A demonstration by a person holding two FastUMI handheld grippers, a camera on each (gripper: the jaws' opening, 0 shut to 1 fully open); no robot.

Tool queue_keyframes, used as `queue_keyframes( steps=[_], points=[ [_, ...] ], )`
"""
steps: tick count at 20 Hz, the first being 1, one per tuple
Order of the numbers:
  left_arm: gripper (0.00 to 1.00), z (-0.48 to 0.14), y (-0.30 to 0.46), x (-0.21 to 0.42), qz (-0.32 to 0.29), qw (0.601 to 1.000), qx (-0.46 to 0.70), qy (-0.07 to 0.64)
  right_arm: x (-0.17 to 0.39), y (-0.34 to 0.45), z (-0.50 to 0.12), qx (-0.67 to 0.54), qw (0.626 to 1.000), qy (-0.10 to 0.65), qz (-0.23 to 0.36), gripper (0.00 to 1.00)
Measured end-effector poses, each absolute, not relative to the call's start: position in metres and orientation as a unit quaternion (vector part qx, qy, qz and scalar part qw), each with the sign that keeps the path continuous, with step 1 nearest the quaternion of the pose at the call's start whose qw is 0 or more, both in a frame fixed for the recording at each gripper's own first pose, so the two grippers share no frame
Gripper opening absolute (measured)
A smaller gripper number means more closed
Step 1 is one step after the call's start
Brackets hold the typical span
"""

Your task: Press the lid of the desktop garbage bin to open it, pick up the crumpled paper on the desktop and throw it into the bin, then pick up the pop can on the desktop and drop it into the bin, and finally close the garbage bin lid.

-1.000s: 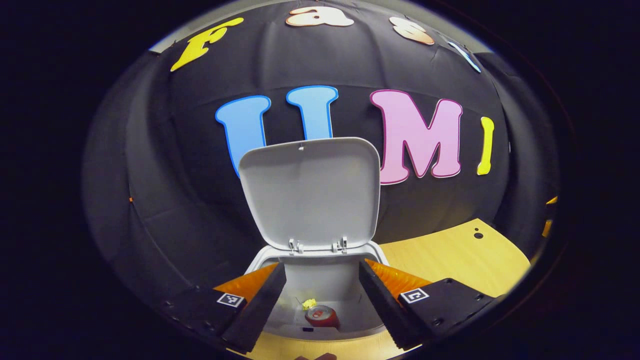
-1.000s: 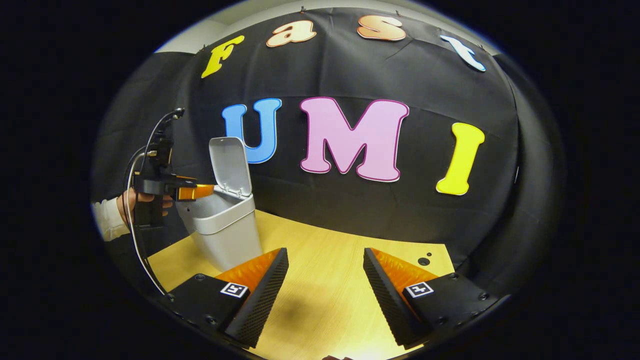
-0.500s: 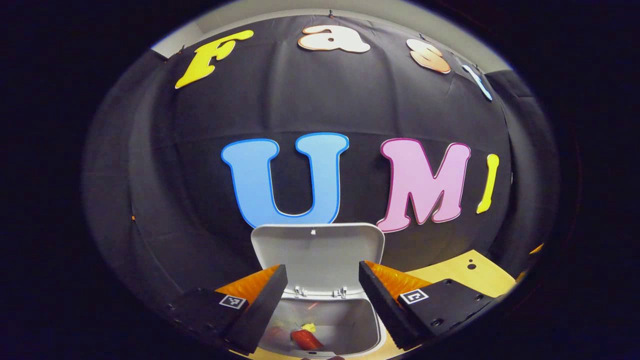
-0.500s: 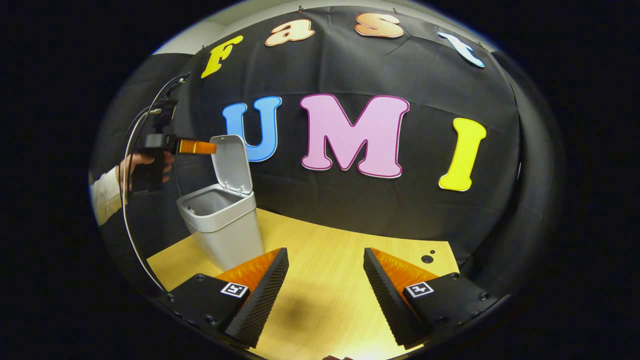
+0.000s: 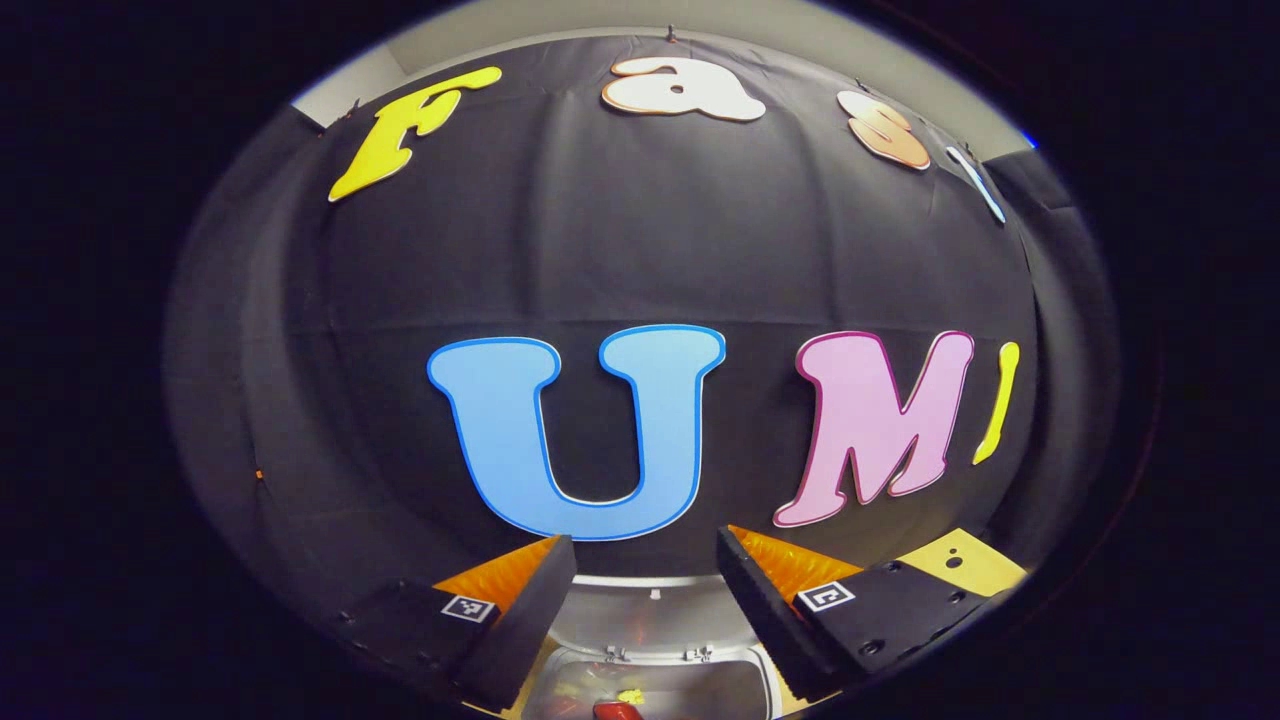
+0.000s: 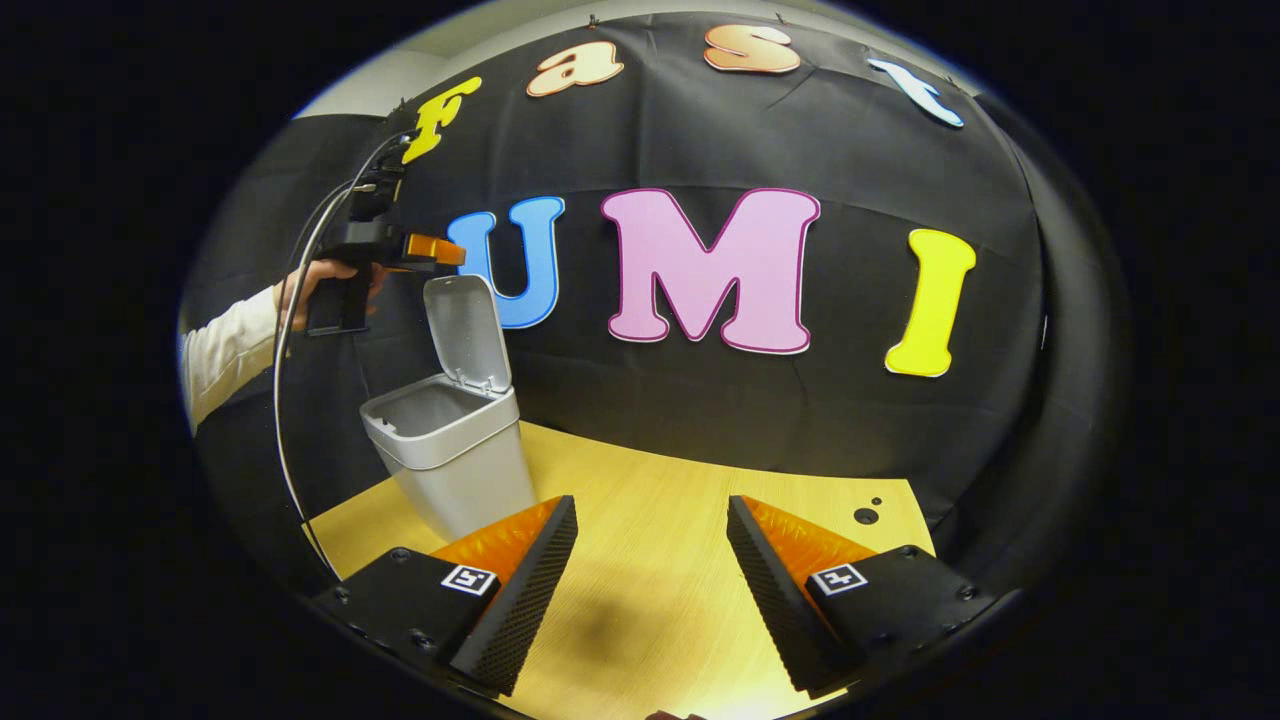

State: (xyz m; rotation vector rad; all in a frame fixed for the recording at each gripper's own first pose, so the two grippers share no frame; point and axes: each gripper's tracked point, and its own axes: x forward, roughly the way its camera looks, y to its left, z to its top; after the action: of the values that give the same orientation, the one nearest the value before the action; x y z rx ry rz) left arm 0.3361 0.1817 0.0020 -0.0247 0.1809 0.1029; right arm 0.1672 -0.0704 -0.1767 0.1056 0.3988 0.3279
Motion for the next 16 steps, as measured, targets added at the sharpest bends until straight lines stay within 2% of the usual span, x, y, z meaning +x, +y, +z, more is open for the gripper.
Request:
queue_keyframes(
  steps=[4,6,7,11,16],
  points=[
    [0.93,-0.039,0.179,0.358,0.045,0.986,-0.007,0.158,0.167,-0.078,-0.180,0.062,0.966,0.200,0.152,0.97],
    [0.97,-0.034,0.178,0.363,0.039,0.987,0.001,0.155,0.166,-0.081,-0.180,0.068,0.966,0.201,0.149,0.98],
    [0.95,-0.037,0.175,0.356,0.035,0.985,0.001,0.170,0.166,-0.082,-0.181,0.069,0.966,0.201,0.147,0.98],
    [0.98,-0.041,0.176,0.325,0.031,0.984,-0.012,0.175,0.167,-0.081,-0.177,0.067,0.968,0.196,0.144,0.97],
    [0.94,-0.069,0.170,0.255,0.029,0.982,-0.011,0.188,0.166,-0.076,-0.182,0.061,0.967,0.199,0.149,0.98]
  ],
)
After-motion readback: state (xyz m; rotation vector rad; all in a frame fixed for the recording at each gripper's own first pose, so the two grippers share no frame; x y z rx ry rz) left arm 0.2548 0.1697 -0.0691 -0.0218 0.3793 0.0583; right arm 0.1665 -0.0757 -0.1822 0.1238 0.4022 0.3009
